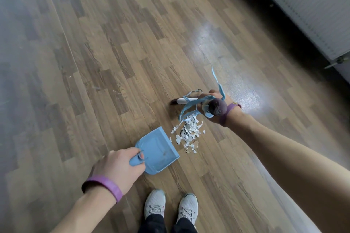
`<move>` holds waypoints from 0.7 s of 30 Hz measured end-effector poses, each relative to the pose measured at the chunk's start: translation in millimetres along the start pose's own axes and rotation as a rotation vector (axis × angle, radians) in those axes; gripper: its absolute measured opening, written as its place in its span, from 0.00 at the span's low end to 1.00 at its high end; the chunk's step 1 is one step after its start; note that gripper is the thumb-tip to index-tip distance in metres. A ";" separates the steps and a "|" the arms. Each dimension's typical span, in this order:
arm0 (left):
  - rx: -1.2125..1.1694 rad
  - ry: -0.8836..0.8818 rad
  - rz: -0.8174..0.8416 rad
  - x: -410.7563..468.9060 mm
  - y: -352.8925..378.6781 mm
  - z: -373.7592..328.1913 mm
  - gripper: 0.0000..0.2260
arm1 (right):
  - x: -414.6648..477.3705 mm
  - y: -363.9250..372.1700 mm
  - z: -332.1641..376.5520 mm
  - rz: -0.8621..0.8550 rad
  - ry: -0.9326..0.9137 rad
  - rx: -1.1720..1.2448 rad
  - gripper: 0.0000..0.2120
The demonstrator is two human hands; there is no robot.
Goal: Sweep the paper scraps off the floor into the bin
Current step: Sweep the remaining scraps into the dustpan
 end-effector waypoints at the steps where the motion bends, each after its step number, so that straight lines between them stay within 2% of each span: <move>1: -0.003 -0.001 0.007 1.1 -1.4 2.7 0.10 | 1.2 0.5 -1.3 -0.002 0.058 0.004 0.18; 2: 0.002 0.003 0.019 3.6 -1.1 3.9 0.10 | -0.9 -0.7 2.6 -0.002 0.073 0.019 0.15; 5: 0.020 0.022 0.035 14.2 0.9 2.3 0.09 | 11.0 5.1 5.2 -0.016 -0.032 0.119 0.26; 8: -0.001 0.029 0.035 20.5 2.6 -0.6 0.08 | 22.0 3.5 11.5 -0.024 0.013 -0.005 0.11; 11: -0.006 0.033 0.041 18.8 11.8 -4.8 0.09 | 15.4 3.2 27.5 0.018 0.001 -0.133 0.09; 15: -0.007 0.034 0.073 19.3 24.5 -12.0 0.10 | -5.9 14.6 55.7 -0.016 -0.078 -0.237 0.07; 18: -0.003 0.047 0.066 21.3 25.0 -16.3 0.10 | -18.2 14.0 75.7 -0.063 -0.026 -0.178 0.06; 21: -0.011 0.058 0.053 23.5 23.1 -18.7 0.11 | -29.2 17.6 90.2 -0.107 0.004 -0.072 0.12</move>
Point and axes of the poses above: each hand's wrist, its own x-axis towards the middle knuckle, its own y-axis out of the palm, z = x × y, the point moved 2 cm from there along x, towards the middle knuckle, and after that the axes turned 9 degrees about -x, right-handed, at the moved point
